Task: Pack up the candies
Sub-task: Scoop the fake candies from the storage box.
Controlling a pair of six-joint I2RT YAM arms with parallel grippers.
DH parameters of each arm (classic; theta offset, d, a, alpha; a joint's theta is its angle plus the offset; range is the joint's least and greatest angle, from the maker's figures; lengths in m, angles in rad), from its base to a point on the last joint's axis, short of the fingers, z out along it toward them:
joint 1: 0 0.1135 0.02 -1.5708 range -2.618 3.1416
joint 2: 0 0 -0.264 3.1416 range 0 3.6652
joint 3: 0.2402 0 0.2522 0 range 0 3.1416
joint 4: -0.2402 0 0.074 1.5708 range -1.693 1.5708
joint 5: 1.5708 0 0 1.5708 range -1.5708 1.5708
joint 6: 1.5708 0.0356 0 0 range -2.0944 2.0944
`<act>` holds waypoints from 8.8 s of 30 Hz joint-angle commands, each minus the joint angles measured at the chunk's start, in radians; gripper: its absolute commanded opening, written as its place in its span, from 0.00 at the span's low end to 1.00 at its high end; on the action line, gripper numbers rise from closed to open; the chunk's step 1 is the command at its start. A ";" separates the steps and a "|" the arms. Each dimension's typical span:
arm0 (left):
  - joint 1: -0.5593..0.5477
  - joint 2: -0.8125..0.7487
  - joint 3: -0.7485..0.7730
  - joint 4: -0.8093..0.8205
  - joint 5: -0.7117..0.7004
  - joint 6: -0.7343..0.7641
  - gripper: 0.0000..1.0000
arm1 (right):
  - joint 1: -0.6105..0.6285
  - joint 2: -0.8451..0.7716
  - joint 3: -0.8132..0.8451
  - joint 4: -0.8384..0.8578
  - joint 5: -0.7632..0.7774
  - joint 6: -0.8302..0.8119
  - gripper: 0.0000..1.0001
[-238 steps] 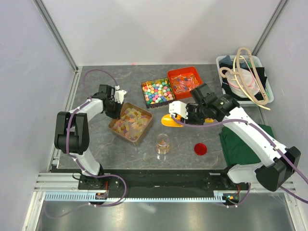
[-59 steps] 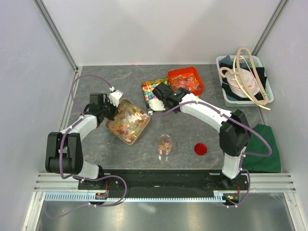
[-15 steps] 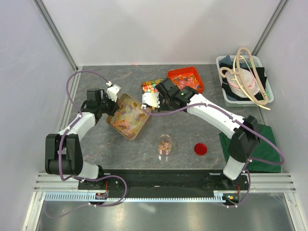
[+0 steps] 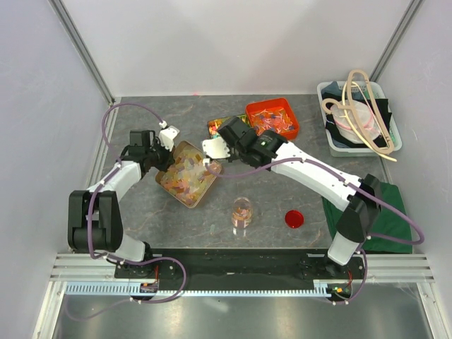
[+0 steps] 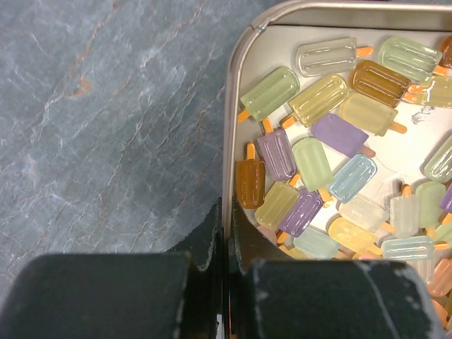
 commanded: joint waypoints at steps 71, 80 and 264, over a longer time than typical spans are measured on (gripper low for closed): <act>-0.131 -0.107 0.109 -0.134 -0.144 0.119 0.02 | 0.306 0.487 0.297 -0.400 -0.226 -0.247 0.00; -0.148 -0.044 0.092 -0.101 -0.133 0.132 0.02 | 0.267 0.504 0.281 -0.419 -0.286 -0.225 0.00; -0.096 0.007 0.116 -0.270 -0.286 -0.037 0.02 | -0.029 -0.042 -0.319 0.290 -0.982 0.419 0.00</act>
